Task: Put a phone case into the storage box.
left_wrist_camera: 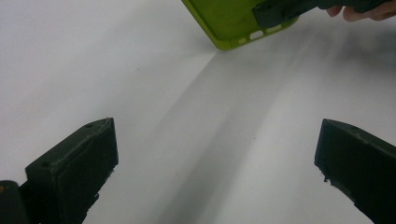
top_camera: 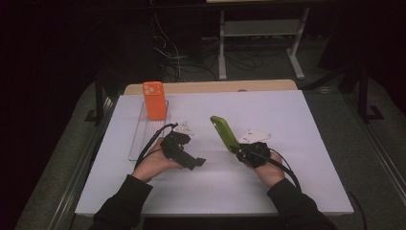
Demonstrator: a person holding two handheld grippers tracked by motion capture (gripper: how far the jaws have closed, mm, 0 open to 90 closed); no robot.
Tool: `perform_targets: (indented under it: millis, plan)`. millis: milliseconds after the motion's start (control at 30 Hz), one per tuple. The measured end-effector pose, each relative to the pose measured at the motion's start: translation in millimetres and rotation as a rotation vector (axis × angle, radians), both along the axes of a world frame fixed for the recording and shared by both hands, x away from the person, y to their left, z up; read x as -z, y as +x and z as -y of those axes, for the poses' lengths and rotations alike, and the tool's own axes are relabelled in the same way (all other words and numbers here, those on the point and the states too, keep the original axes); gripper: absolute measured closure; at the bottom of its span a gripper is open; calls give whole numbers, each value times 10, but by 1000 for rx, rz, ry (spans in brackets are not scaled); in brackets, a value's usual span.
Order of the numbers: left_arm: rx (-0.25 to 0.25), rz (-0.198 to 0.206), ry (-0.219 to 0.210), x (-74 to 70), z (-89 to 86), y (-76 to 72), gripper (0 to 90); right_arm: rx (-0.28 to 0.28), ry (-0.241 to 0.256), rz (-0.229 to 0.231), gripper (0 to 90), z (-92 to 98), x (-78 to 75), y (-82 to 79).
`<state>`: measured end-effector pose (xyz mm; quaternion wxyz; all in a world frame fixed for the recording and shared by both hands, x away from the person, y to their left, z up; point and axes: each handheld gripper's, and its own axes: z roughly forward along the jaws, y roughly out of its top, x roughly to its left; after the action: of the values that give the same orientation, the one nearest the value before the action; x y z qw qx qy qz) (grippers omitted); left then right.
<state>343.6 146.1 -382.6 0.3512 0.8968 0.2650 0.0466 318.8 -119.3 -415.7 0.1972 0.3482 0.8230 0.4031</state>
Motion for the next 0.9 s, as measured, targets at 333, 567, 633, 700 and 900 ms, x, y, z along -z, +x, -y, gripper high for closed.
perform_targets:
  millis: [333,567,633,700,900]
  plan:
    - [-34,7,-67,-32,-19,33,0,51,148,-119,757,70,17,47]
    - [-77,-8,-143,-97,-35,109,0,61,154,-125,757,67,18,43]
    - [-85,-8,-165,-122,-29,151,0,62,154,-124,757,57,17,35]
    - [-89,-7,-175,-143,-15,188,0,60,160,-130,757,48,19,29]
    - [-104,-16,-227,-222,95,320,0,60,164,-127,757,16,30,25]
